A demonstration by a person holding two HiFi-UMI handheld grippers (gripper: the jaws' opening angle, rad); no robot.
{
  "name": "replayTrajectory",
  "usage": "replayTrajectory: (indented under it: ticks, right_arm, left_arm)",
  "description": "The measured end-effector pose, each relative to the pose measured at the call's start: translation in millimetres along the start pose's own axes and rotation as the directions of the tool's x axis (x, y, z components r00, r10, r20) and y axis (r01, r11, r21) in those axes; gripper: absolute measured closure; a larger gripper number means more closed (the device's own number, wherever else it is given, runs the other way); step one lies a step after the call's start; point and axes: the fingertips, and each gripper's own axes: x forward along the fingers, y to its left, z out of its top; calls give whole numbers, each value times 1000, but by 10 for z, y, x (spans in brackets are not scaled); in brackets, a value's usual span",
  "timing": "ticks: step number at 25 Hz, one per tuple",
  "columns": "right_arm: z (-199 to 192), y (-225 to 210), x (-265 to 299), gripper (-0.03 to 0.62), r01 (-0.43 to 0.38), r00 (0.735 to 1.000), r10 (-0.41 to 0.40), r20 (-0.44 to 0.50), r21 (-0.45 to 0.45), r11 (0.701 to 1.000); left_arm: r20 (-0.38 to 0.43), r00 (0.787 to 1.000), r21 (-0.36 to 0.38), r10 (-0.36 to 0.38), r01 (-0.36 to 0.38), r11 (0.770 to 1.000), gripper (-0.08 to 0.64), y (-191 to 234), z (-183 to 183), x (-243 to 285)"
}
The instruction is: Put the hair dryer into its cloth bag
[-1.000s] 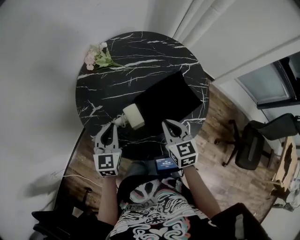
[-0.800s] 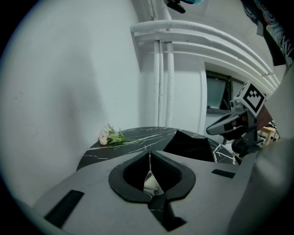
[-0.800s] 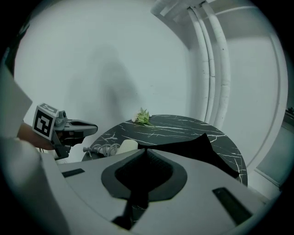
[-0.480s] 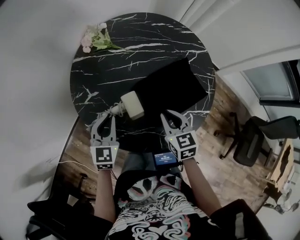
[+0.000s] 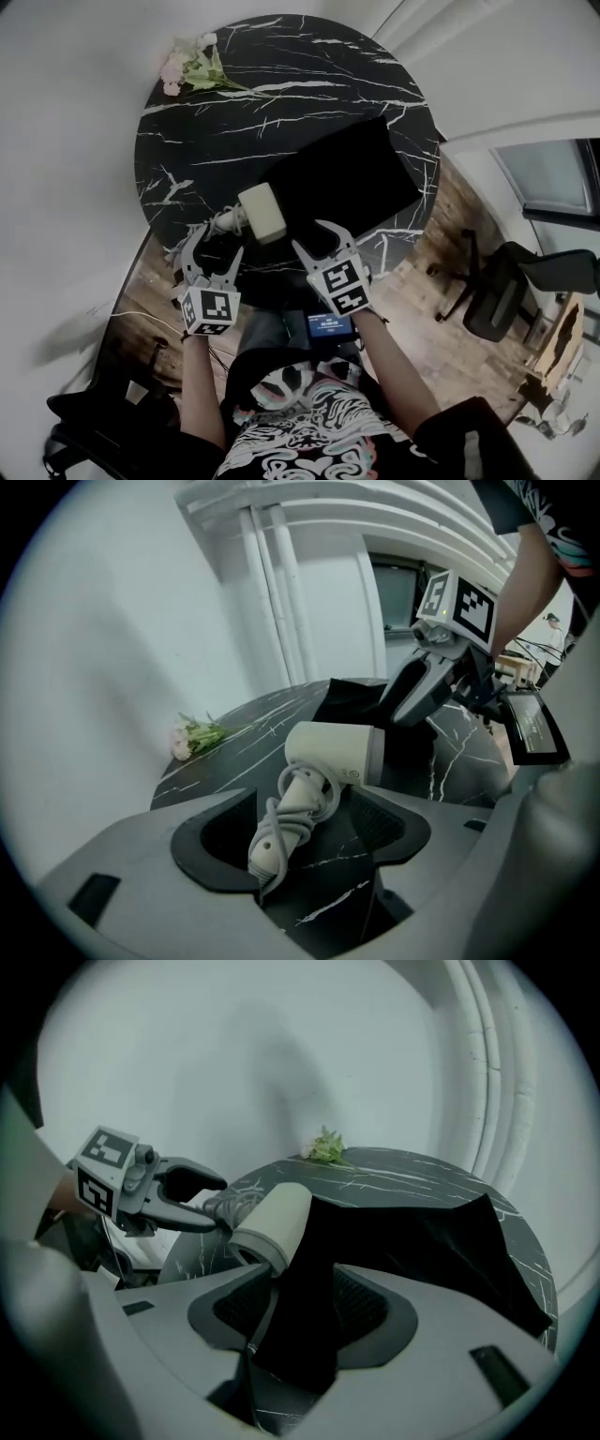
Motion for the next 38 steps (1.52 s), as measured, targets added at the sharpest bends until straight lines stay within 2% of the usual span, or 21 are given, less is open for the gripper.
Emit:
replayTrajectory:
  ticks: [4,9,12,16,20,22,30,38]
  right_arm:
    - [-149,76,180,419,-46,997,44,-57,-41,998]
    - [-267,96,308,419,-53,992,37,-123,-134,990]
    - [-280,66,354,419,-25,991,1,-135,-173,985]
    - [-313,41,378,428,-19,988,-6,-152,-162,987]
    - [-306,19,375,524,8,985,-41,-165,-195,981]
    - [-291,1,372,545,16,985,-50,-168,-197,980]
    - [-250,-16,323,551,-3,985,-16,-171,-110,994]
    - [-280,31,249,548,-36,979,10,-204,-123,992]
  left_arm:
    - [-7,1000,5,-14,14,1000,238,28,55,51]
    - [-39,999,19,-28,29,999,232,97,-20,98]
    - [-52,998,20,-36,37,999,232,125,-77,118]
    - [-62,997,43,-50,53,998,232,127,-98,137]
    - [-67,995,50,-67,71,996,232,138,-108,160]
    - [-72,994,62,-79,83,995,232,139,-114,172]
    - [-105,986,80,-131,139,987,232,117,-165,198]
    - [-129,981,94,-147,160,983,232,92,-209,192]
